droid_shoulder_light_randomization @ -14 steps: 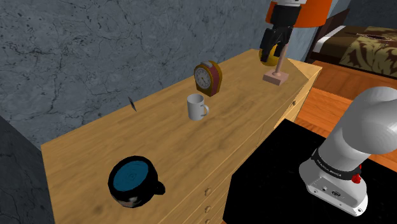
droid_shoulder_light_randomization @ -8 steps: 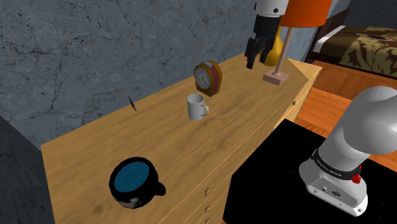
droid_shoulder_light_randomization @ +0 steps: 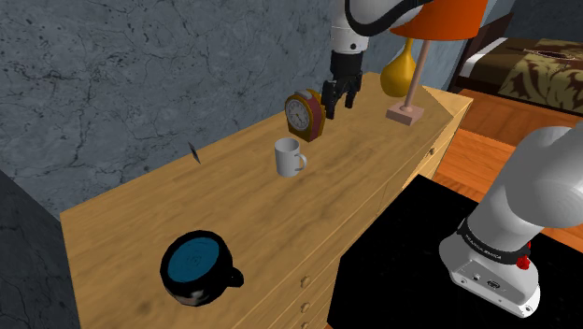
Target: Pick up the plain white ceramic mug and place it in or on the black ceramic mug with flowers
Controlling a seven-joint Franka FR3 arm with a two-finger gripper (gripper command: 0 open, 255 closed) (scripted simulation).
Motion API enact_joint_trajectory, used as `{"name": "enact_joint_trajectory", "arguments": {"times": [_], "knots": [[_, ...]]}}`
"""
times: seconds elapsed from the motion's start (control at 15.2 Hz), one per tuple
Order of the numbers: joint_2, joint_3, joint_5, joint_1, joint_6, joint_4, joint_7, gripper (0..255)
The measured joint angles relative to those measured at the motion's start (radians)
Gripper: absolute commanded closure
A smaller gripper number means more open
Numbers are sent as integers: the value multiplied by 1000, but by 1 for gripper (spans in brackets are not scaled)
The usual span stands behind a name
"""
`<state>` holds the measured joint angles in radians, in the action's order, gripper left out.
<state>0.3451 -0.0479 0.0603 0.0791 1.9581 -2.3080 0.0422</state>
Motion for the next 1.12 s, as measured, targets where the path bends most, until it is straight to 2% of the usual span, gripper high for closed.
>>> {"name": "enact_joint_trajectory", "arguments": {"times": [0.79, 1.12], "knots": [[-435, -82, -67, 57, 146, 256, 78, 0], [-480, -84, -76, 61, 191, 254, 85, 0]]}}
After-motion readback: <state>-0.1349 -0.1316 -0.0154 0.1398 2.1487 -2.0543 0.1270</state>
